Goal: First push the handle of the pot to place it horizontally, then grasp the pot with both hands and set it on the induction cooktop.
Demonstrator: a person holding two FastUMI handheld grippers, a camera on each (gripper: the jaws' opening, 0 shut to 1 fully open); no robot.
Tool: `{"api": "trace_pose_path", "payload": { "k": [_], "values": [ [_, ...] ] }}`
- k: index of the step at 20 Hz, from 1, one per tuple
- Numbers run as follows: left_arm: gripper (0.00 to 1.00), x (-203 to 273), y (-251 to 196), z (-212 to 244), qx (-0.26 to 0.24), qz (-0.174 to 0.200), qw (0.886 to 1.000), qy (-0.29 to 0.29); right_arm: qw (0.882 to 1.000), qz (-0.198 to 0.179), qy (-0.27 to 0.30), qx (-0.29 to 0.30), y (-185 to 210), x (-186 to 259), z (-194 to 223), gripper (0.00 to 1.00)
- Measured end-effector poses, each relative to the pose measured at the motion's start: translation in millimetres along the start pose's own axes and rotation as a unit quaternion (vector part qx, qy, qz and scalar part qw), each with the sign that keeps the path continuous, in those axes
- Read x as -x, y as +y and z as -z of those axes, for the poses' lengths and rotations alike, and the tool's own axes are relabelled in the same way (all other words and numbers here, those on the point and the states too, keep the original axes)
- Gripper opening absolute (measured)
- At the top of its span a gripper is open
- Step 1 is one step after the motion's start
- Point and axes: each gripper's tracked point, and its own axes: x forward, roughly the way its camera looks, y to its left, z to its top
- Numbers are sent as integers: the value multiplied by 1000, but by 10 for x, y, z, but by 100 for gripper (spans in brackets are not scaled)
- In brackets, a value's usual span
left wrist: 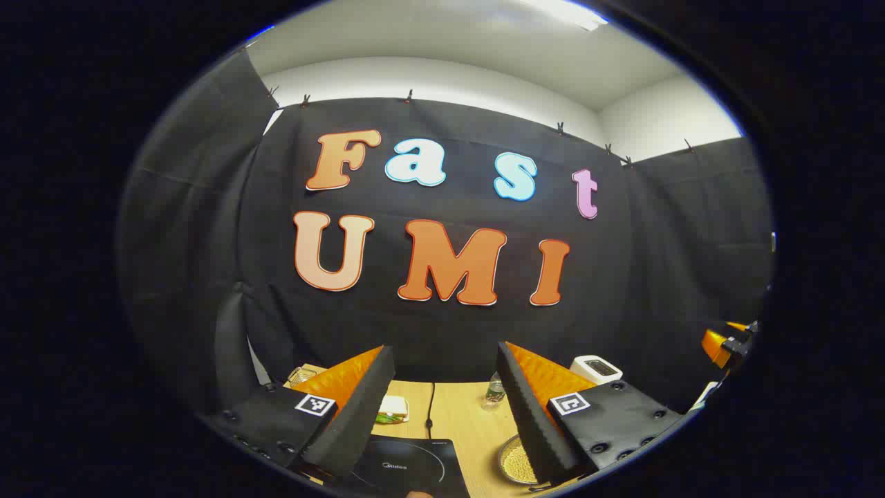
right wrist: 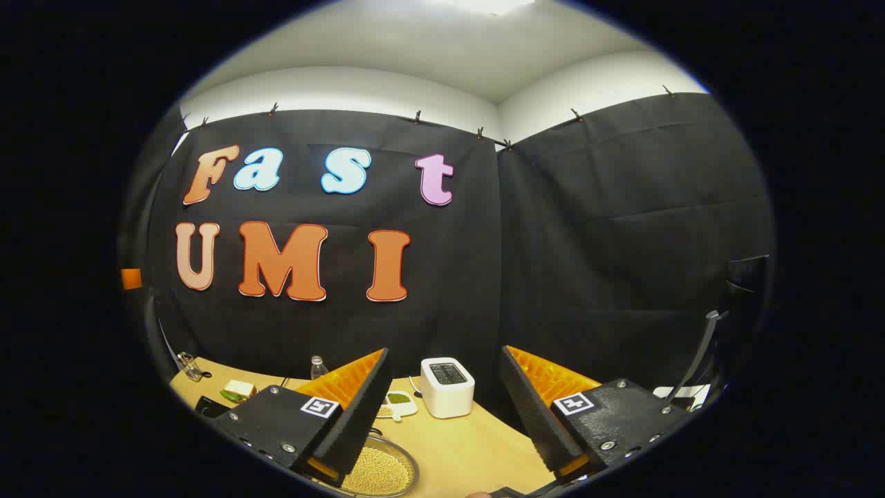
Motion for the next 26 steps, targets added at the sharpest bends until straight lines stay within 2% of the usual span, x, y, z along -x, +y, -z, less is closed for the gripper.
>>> {"api": "trace_pose_path", "payload": {
  "k": [2,6,9,10,13,14,15,20,26],
  "values": [
    [97,64,271,-100,-6,-11,1000,2,1000,1,11,-7,49,48,7,97],
    [97,240,811,-202,-30,-67,997,-7,999,-7,-9,34,92,92,-121,97],
    [97,364,1026,-210,-40,-109,993,-18,998,-21,-25,62,131,75,-234,100],
    [98,396,1043,-196,-41,-115,992,-16,997,-26,-30,67,149,56,-255,97],
    [97,434,1042,-188,-37,-127,991,-12,997,-40,-19,64,221,16,-203,97],
    [98,442,1040,-230,-39,-127,991,-17,997,-45,-16,59,252,25,-174,100],
    [97,479,1055,-262,-41,-128,991,-20,997,-50,-15,54,284,33,-159,97],
    [97,681,1181,-268,-47,-151,987,-23,996,-80,-1,35,418,51,-139,97],
    [97,780,1233,-313,-31,-158,987,-32,995,-92,-3,25,391,67,-205,97]
  ]
}}
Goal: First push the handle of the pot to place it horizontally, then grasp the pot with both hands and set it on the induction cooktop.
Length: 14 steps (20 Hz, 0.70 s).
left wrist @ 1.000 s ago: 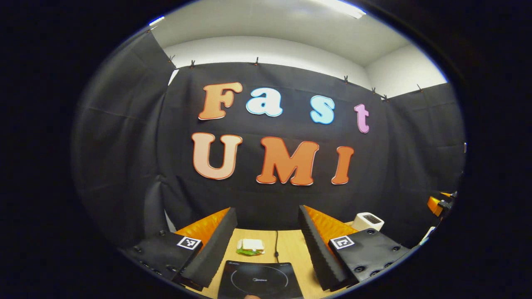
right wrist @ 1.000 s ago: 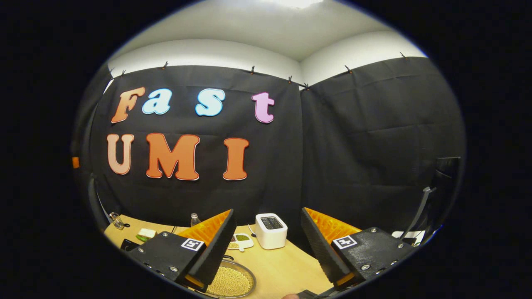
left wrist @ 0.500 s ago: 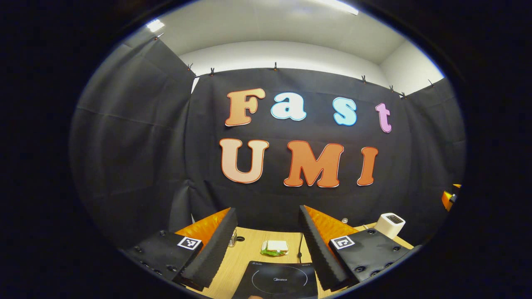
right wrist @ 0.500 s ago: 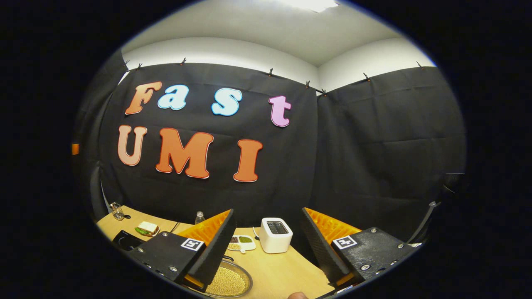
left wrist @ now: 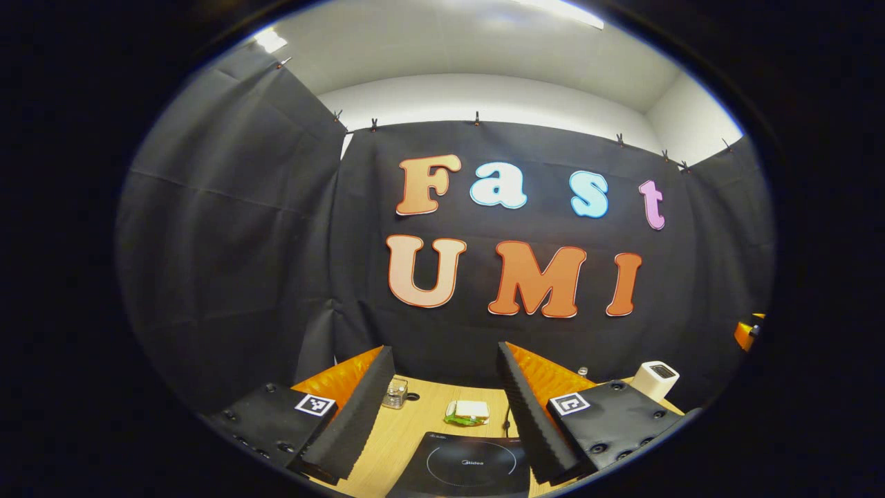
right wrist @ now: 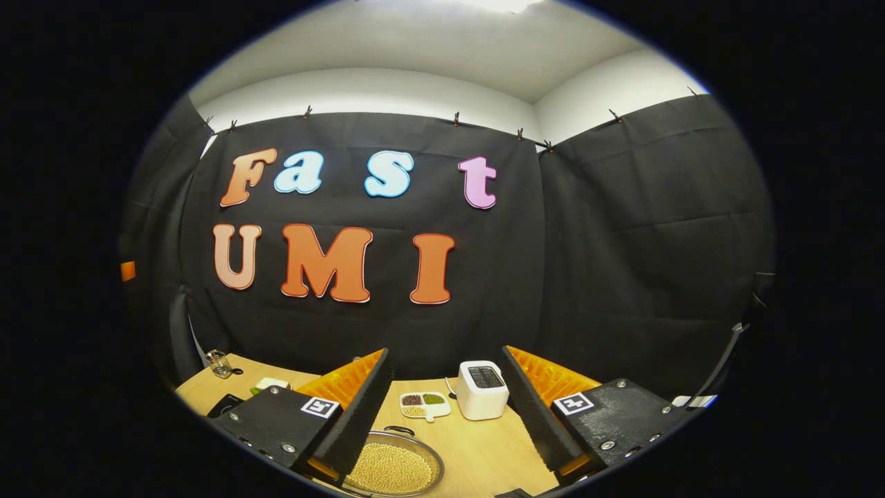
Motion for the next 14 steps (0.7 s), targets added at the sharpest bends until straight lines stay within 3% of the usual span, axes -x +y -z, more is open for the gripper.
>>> {"api": "trace_pose_path", "payload": {
  "k": [2,5,14],
  "values": [
    [97,-20,4,-1,-6,1,1000,-3,1000,2,1,0,-16,-3,6,97],
    [97,-79,-48,4,-12,8,1000,-3,1000,-3,6,-10,27,-23,38,87],
    [98,-193,-102,59,-10,17,1000,3,998,-29,60,1,197,32,458,26]
  ]
}}
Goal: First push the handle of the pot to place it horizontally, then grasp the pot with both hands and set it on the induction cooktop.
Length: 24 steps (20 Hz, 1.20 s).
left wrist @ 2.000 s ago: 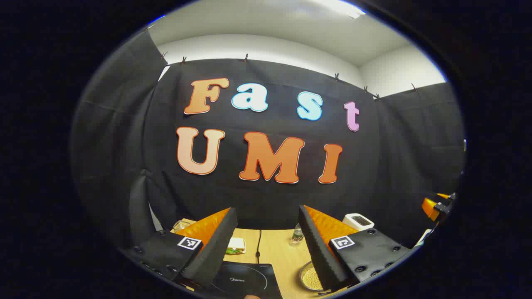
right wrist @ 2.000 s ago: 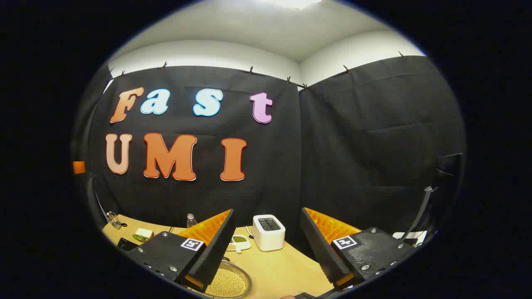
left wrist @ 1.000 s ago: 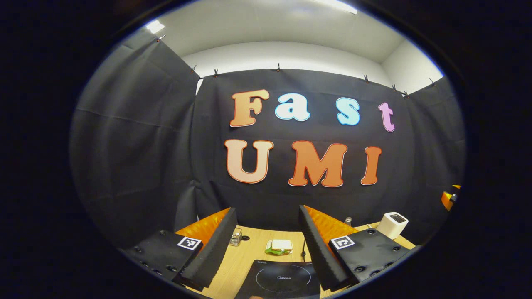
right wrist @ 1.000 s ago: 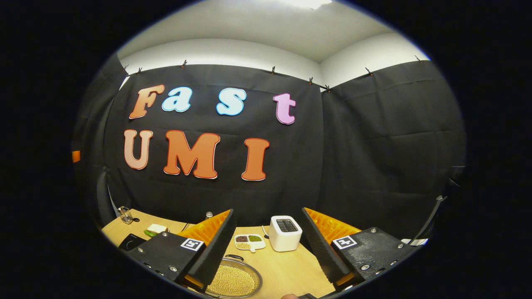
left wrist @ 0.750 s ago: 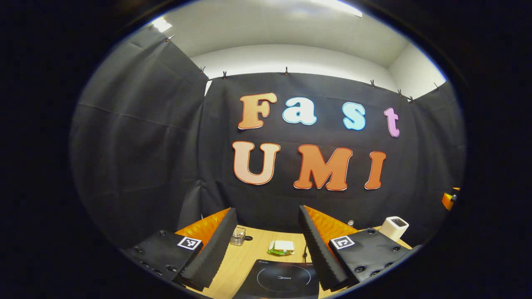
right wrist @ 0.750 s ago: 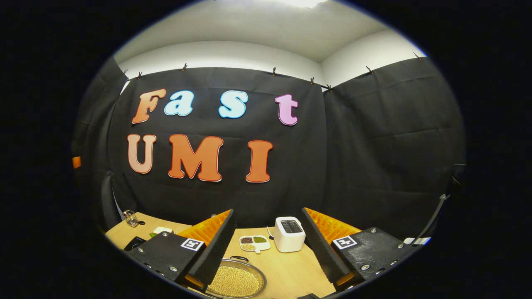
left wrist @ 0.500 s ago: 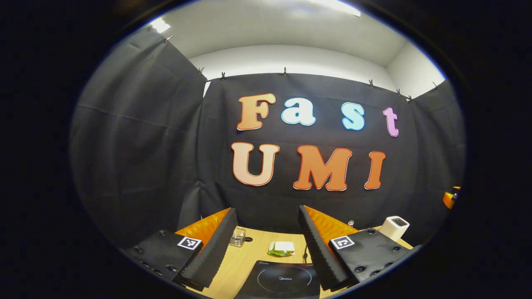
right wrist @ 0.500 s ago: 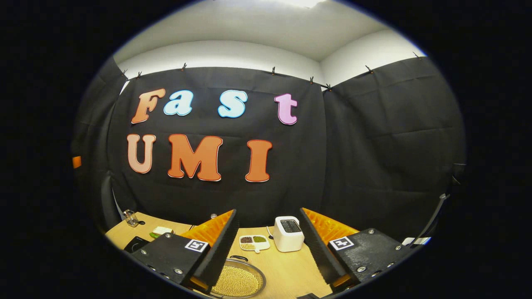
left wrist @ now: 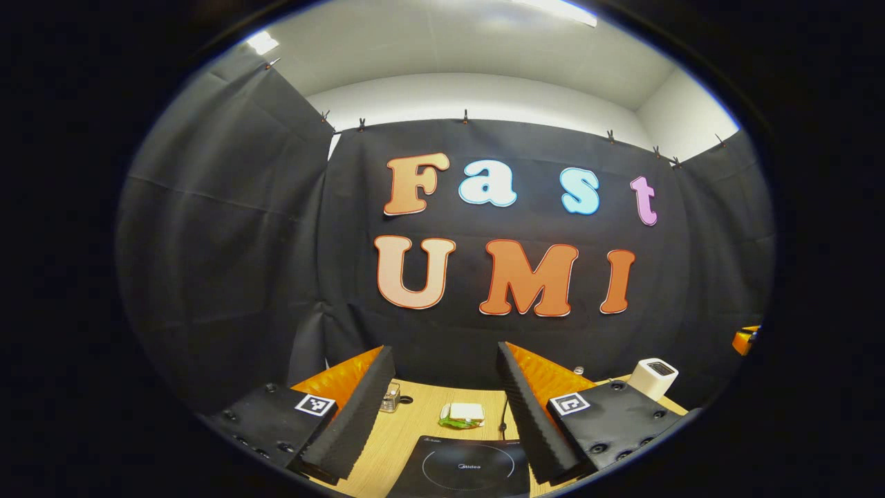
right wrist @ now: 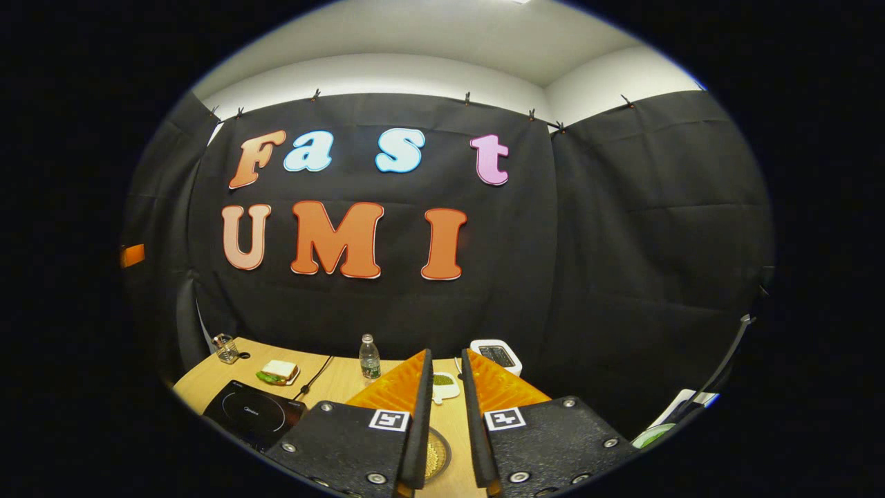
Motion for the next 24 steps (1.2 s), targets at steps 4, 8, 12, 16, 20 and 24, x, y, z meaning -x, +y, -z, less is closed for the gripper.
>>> {"api": "trace_pose_path", "payload": {
  "k": [4,8,12,16,20,24],
  "values": [
    [97,-15,-8,57,0,0,1000,6,998,-17,60,-7,130,18,430,10],
    [97,-24,-43,123,-3,4,1000,13,991,-41,128,-7,298,150,931,0],
    [97,-11,-75,217,0,7,1000,24,980,-58,193,-3,458,298,1385,0],
    [98,37,-112,361,6,11,999,43,962,-84,261,9,604,494,1867,0],
    [98,86,-78,435,-1,7,999,52,944,-95,315,27,653,640,2275,0],
    [97,113,-18,510,-7,-1,998,62,931,-99,349,39,707,712,2607,0]
  ]
}}
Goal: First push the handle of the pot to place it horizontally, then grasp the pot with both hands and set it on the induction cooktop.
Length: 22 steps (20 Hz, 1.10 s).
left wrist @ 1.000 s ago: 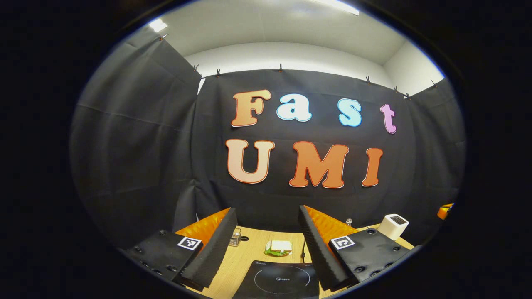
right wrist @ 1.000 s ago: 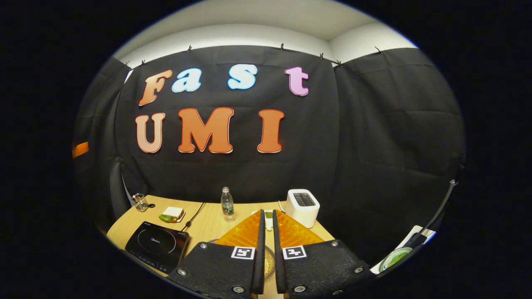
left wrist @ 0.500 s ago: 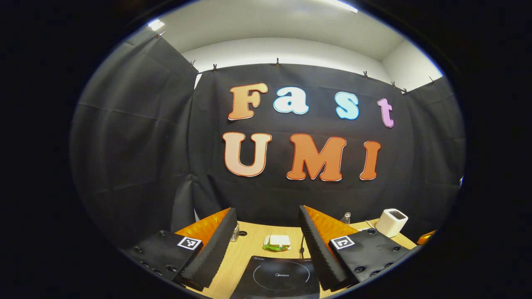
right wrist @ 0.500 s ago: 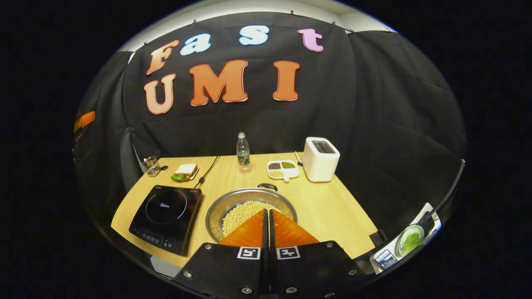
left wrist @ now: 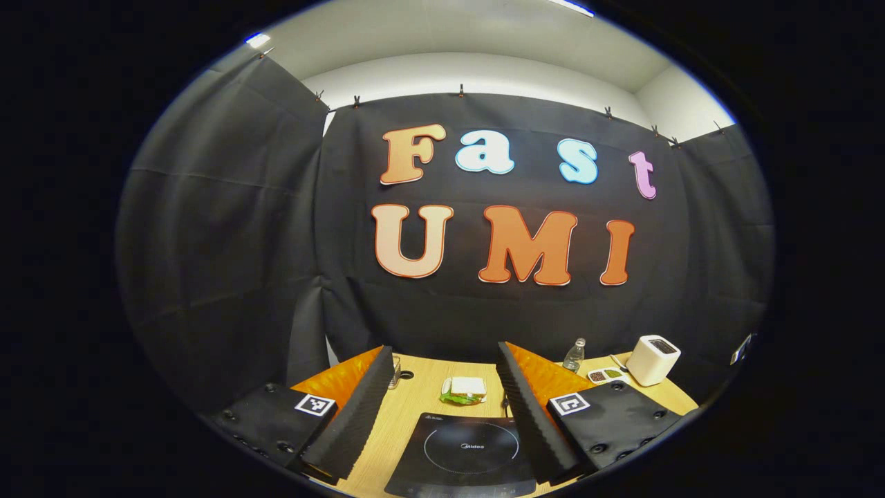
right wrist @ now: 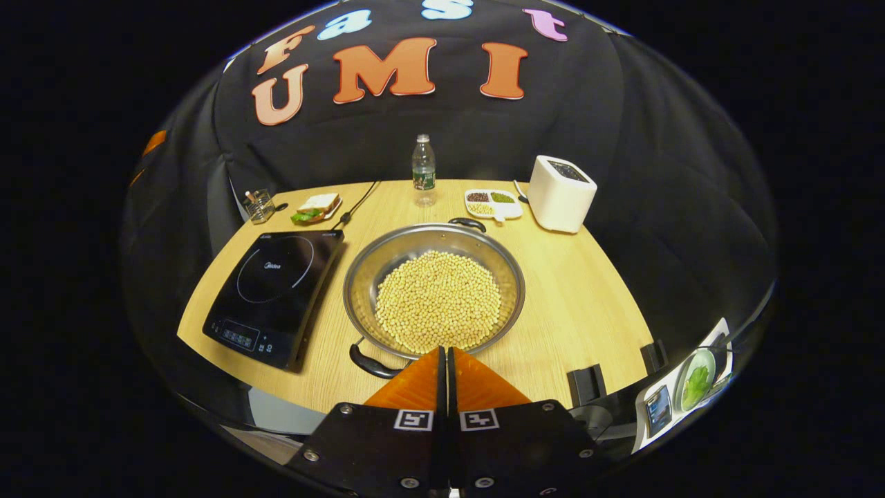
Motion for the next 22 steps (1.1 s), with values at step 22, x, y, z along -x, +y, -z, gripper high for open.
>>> {"api": "trace_pose_path", "payload": {
  "k": [22],
  "values": [
    [97,196,453,289,1,-49,998,36,991,-33,122,50,427,-720,724,0]
  ]
}}
